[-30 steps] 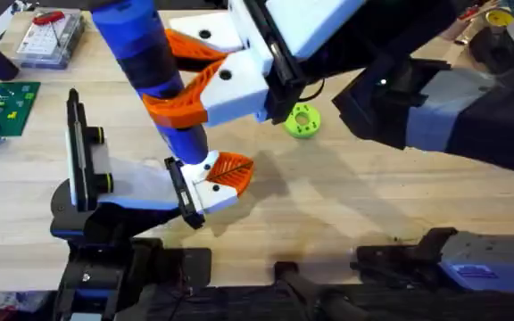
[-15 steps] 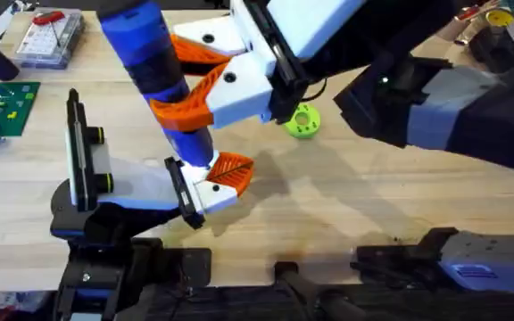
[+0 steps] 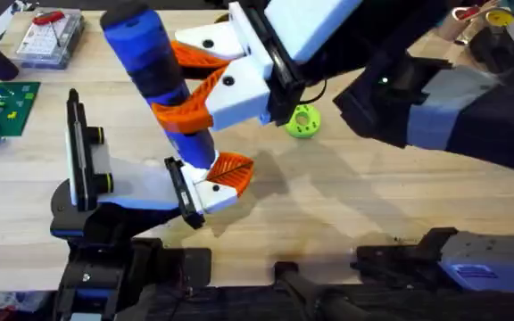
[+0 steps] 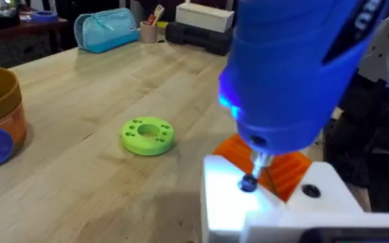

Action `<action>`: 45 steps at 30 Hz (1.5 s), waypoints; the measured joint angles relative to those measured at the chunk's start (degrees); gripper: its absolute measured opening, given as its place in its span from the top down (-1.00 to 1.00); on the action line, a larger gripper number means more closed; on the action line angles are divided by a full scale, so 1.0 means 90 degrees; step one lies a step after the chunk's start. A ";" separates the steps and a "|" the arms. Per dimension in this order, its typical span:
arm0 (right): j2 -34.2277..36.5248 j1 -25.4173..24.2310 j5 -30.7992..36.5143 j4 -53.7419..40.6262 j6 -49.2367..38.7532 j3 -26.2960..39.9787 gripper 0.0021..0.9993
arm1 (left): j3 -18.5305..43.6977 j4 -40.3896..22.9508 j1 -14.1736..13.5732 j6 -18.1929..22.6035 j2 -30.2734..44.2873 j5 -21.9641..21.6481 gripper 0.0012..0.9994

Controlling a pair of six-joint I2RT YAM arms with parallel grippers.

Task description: Pick up the gripper from the table and insert it into the empty holder that is missing its gripper. Then pick up a screw, insert it into the mounting hole, and use the screwdriver to tighten it. Finally, clean up the table by picking up the vegetable and placing it into the bucket.

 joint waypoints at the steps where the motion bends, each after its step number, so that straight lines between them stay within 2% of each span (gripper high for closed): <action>1: 0.0000 0.0000 0.0000 -0.0002 -0.0005 0.0002 0.90 | 0.0000 0.0000 0.0000 0.0000 0.0000 0.0000 0.98; 45: 0.0000 -0.0029 -0.0046 -0.0211 -0.0398 -0.0090 0.90 | 0.0000 -0.0005 0.0000 -0.0007 0.0002 0.0002 0.98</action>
